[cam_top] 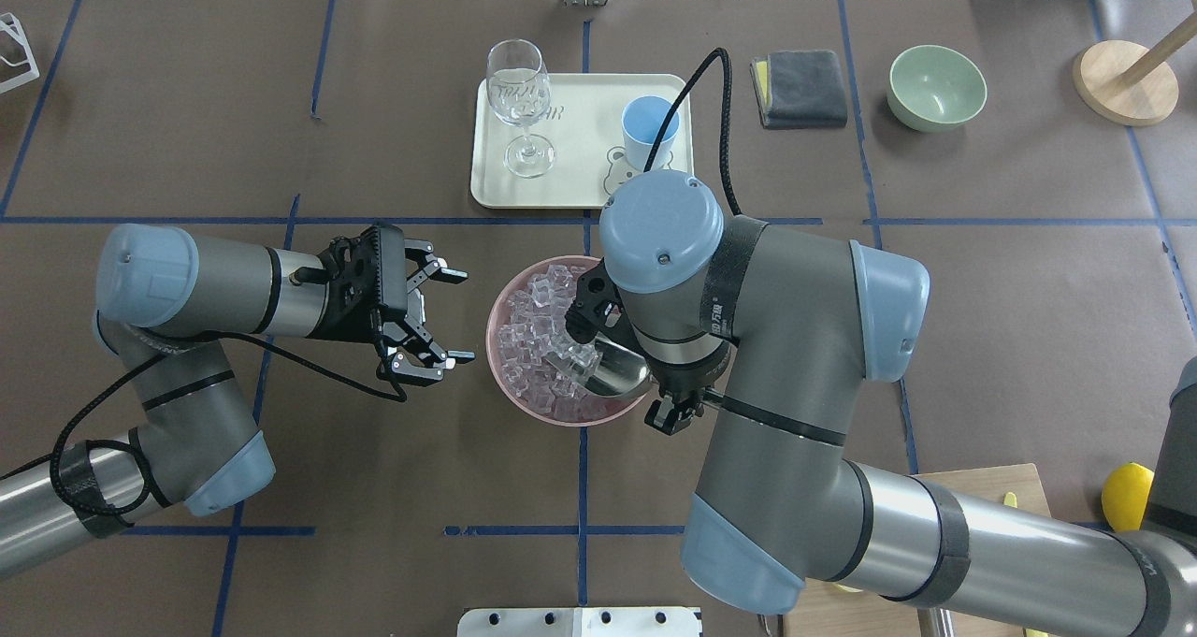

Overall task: Put ice in cup with scoop
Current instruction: 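Drag the scoop through the ice and tilt it up to hold cubes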

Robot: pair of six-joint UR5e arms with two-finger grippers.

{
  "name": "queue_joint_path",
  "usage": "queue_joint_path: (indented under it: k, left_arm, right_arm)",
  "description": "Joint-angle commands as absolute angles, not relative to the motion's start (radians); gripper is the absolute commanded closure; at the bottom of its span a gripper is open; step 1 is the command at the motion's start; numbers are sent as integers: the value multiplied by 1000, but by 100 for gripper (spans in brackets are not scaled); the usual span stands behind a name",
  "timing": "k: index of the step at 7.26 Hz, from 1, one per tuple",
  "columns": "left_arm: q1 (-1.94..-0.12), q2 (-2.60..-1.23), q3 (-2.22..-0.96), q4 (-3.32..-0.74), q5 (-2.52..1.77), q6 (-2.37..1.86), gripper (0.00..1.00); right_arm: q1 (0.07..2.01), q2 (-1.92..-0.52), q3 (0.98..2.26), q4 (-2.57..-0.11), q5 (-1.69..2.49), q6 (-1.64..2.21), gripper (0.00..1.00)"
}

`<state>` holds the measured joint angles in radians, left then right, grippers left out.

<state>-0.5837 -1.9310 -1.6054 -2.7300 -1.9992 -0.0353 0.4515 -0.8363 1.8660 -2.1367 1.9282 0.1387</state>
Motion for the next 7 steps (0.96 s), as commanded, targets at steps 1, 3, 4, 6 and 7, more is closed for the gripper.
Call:
queue_joint_path:
  k: [1,3,4,6,7]
  left_arm:
    - [-584,-1931,-1609,-2729,-1999,-35,0]
    - [-584,-1930,-1615,-2726,-2000,-35,0]
    - [-586,-1930,-1617,-2724,-2000,-35,0]
    - [-591,-1927,-1624,-2721,-2000,-35,0]
    - [-591,-1928,-1624,-2721,-2002,-35,0]
  right_arm:
    - [454,-891,1880,-2009,1931,185,100]
    - [454,-945,1924,-1956,1934,204,100]
    - [443,-946,1918,-1933,1934,240,100]
    - [427,-983,1907,-1829,1931,285,100]
    - [428,-982,1905,-1818,1934,291,100]
